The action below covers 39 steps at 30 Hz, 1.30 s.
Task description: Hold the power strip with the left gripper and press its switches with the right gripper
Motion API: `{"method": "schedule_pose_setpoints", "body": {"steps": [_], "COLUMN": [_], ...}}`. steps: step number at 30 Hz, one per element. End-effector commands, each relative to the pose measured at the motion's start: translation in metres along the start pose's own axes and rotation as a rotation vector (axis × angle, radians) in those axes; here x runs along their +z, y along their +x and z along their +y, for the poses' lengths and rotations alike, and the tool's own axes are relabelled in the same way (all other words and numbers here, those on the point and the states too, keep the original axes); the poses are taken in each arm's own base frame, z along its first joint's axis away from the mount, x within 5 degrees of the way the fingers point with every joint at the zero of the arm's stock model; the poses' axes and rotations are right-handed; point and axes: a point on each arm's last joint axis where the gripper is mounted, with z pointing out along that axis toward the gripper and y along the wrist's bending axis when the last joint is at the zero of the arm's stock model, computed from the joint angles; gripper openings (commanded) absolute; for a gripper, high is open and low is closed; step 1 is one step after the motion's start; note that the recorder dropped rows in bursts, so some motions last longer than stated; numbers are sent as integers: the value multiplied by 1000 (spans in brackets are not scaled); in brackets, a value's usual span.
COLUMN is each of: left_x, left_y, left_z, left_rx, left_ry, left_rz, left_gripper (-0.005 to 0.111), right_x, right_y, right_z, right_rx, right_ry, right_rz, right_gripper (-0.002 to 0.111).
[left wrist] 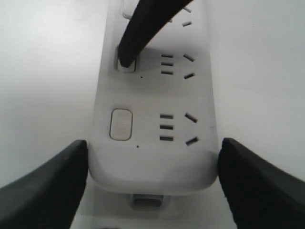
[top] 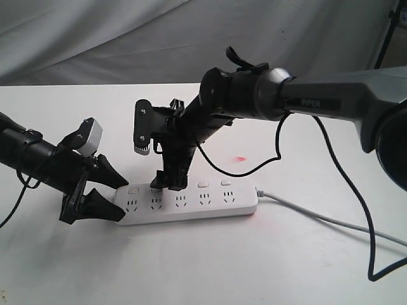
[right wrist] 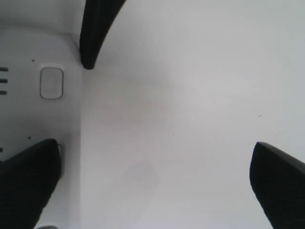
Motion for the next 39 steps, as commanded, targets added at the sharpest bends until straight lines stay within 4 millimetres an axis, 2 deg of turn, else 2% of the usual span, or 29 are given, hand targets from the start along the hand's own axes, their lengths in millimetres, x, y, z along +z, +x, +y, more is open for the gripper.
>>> {"method": "schedule_pose_setpoints", "body": {"steps": [1, 11, 15, 25, 39], "left_x": [9, 9, 9, 9, 9], "left_y": [14, 14, 14, 14, 14], "left_z": [-1, -1, -1, -1, -1], "left_rx": [22, 22, 22, 22, 22], "left_ry": [13, 13, 13, 13, 13], "left_rz": [91, 91, 91, 91, 91], "left_gripper": [48, 48, 48, 48, 48], "right_x": [29, -29, -36, -37, -47], "right_y": [24, -19, -23, -21, 12], "right_z": [19, 3, 1, 0, -16], "right_rx": [-86, -27, -29, -19, 59], "right_ry": [-96, -24, -13, -9, -41], "right_rz": [99, -110, -122, -121, -97], "right_gripper": [105, 105, 105, 105, 105]}}
